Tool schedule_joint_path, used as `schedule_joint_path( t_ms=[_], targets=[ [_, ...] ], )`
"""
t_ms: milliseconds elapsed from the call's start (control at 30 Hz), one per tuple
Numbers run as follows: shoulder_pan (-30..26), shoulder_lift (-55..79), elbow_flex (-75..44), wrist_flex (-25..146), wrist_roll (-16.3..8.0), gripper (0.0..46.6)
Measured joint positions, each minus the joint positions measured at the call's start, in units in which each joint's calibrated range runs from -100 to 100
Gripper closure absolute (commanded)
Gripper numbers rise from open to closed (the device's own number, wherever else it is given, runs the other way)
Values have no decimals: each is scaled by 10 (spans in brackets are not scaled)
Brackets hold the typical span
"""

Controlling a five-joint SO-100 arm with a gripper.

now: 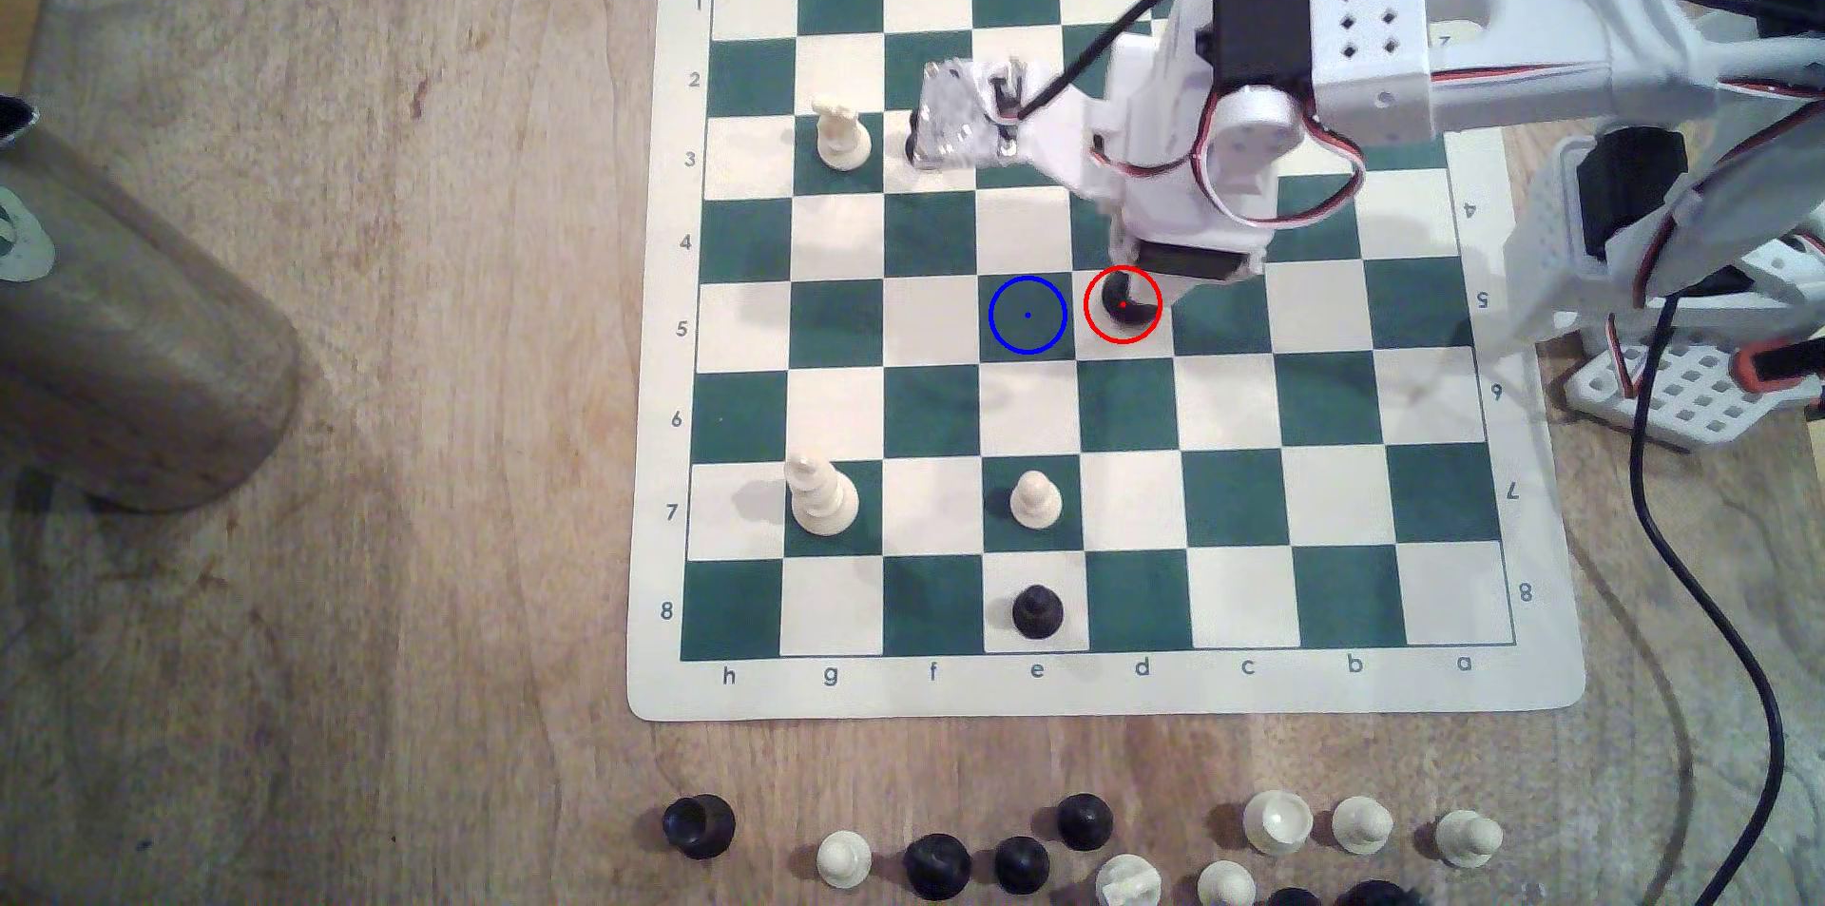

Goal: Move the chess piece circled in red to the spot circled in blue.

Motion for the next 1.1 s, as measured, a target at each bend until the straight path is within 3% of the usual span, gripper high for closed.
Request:
schedule_joint_path(
  t_ms=[433,700,1100],
  targets=[
    [3,-24,-249,213,-4,464],
    [-20,121,-403,241,-17,464],
    [-24,254,-437,190,-17,464]
  ],
)
